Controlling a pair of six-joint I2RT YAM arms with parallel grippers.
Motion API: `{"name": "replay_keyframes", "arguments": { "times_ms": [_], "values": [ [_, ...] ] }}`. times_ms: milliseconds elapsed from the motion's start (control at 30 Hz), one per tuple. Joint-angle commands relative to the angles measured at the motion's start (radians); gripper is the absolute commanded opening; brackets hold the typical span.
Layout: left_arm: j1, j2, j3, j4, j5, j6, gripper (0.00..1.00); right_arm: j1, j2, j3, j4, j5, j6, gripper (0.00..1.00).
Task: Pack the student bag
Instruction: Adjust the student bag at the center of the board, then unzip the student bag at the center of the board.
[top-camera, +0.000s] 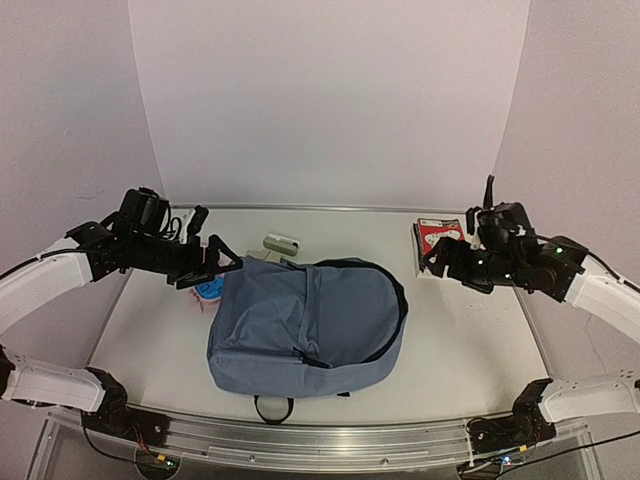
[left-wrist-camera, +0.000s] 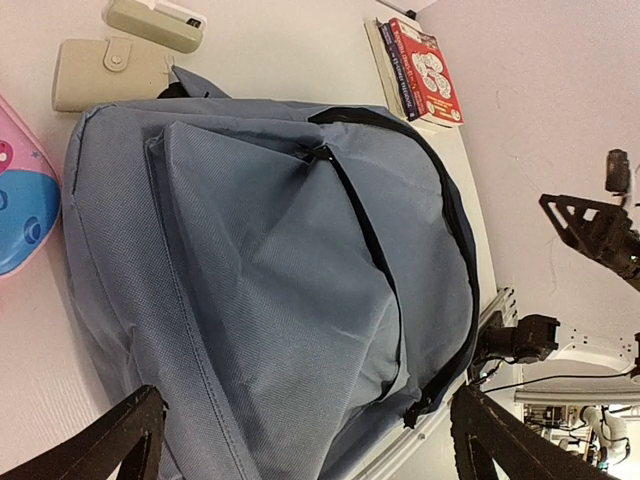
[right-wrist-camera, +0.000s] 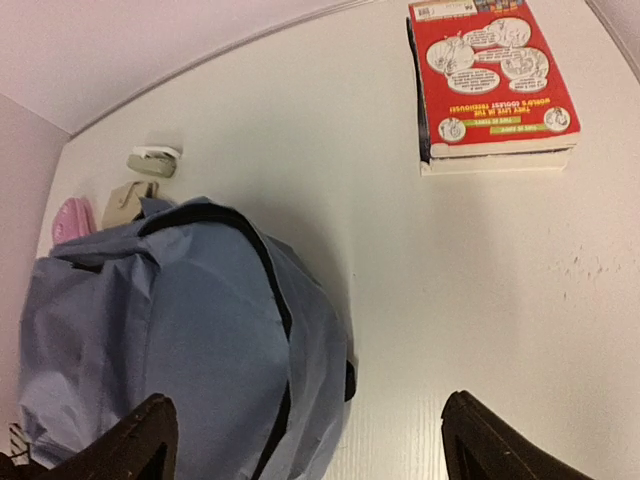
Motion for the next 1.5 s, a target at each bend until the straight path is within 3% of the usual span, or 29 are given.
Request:
{"name": "replay_keyframes", "arguments": {
  "times_ms": [0, 100, 200, 367, 500, 633, 933, 1300, 1467],
  "values": [
    [0.001, -0.023, -0.047, 0.035, 0.010, -0.036, 1.00, 0.002, -0.009, 0.037, -0.040, -0.023, -0.014, 0.91],
    [0.001, -0.046, -0.093, 0.002, -0.043, -0.069, 1.00, 0.018, 0.010, -0.003, 0.030, -0.165, -0.024, 0.83],
    [0.001, -0.089, -0.154, -0.009, -0.095, -0.118, 1.00, 0.148, -0.006, -0.024, 0.151, -0.232, -0.022, 0.82],
    [0.002, -0.126, -0.266, 0.055, -0.099, -0.212, 0.96, 0.370, 0.074, 0.023, 0.249, -0.206, -0.064, 0.74],
    [0.002, -0.115, -0.318, 0.146, -0.058, -0.256, 0.84, 0.528, 0.233, 0.083, 0.269, -0.142, -0.110, 0.63],
    [0.003, -0.093, -0.333, 0.174, -0.049, -0.265, 0.82, 0.641, 0.391, 0.160, 0.274, -0.064, -0.146, 0.59],
    [0.001, -0.038, -0.345, 0.215, -0.014, -0.256, 0.73, 0.706, 0.515, 0.216, 0.274, 0.031, -0.174, 0.51],
    [0.001, -0.016, -0.344, 0.224, -0.032, -0.247, 0.50, 0.711, 0.594, 0.228, 0.264, 0.081, -0.196, 0.45],
    [0.002, -0.007, -0.334, 0.214, -0.034, -0.241, 0.45, 0.711, 0.622, 0.237, 0.264, 0.083, -0.207, 0.43]
  ]
}}
